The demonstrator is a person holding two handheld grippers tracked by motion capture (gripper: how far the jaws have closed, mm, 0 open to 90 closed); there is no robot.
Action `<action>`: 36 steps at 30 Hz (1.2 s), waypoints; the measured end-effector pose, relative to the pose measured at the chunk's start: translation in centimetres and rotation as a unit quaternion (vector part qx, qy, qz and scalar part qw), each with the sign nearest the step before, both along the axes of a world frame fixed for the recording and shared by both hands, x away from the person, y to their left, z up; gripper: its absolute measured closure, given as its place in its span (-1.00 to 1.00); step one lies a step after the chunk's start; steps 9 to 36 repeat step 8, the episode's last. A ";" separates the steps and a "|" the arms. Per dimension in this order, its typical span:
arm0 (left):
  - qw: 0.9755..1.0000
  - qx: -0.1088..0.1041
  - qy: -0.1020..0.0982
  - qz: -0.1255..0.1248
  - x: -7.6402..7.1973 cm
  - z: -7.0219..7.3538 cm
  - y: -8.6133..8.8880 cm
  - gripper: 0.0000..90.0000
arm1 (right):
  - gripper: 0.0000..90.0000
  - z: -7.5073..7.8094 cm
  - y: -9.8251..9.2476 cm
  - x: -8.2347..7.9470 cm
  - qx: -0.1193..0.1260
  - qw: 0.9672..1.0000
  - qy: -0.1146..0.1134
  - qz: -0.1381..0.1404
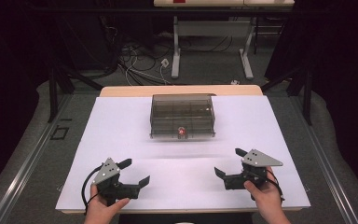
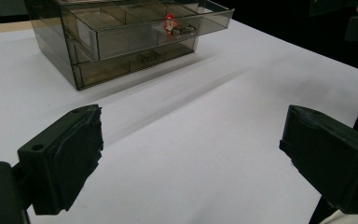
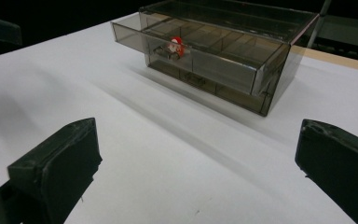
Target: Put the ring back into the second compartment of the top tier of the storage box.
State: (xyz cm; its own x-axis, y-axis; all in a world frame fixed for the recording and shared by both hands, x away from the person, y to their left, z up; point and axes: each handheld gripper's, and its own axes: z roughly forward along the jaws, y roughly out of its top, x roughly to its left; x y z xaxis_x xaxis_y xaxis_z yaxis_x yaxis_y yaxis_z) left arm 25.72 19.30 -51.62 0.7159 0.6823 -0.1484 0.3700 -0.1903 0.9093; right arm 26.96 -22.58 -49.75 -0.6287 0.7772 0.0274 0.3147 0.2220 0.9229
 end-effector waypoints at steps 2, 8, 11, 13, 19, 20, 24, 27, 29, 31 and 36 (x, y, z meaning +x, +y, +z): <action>1.000 0.005 -0.003 -0.002 0.1 0.1 0.1 -0.87 | -1.00 -0.4 -0.1 0.0 -0.005 1.000 0.001 0.002; 1.000 -0.001 -0.003 0.001 0.1 0.1 0.2 -0.87 | -1.00 -1.5 -0.3 0.0 -0.014 1.000 0.011 -0.003; 1.000 -0.001 -0.003 0.001 0.1 0.1 0.2 -0.87 | -1.00 -1.5 -0.3 0.0 -0.014 1.000 0.011 -0.003; 1.000 -0.001 -0.003 0.001 0.1 0.1 0.2 -0.87 | -1.00 -1.5 -0.3 0.0 -0.014 1.000 0.011 -0.003; 1.000 -0.001 -0.003 0.001 0.1 0.1 0.2 -0.87 | -1.00 -1.5 -0.3 0.0 -0.014 1.000 0.011 -0.003; 1.000 -0.001 -0.003 0.001 0.1 0.1 0.2 -0.87 | -1.00 -1.5 -0.3 0.0 -0.014 1.000 0.011 -0.003; 1.000 -0.001 -0.003 0.001 0.1 0.1 0.2 -0.87 | -1.00 -1.5 -0.3 0.0 -0.014 1.000 0.011 -0.003; 1.000 -0.001 -0.003 0.001 0.1 0.1 0.2 -0.87 | -1.00 -1.5 -0.3 0.0 -0.014 1.000 0.011 -0.003; 1.000 -0.001 -0.003 0.001 0.1 0.1 0.2 -0.87 | -1.00 -1.5 -0.3 0.0 -0.014 1.000 0.011 -0.003; 1.000 -0.001 -0.003 0.001 0.1 0.1 0.2 -0.87 | -1.00 -1.5 -0.3 0.0 -0.014 1.000 0.011 -0.003; 1.000 -0.001 -0.003 0.001 0.1 0.1 0.2 -0.87 | -1.00 -1.5 -0.3 0.0 -0.014 1.000 0.011 -0.003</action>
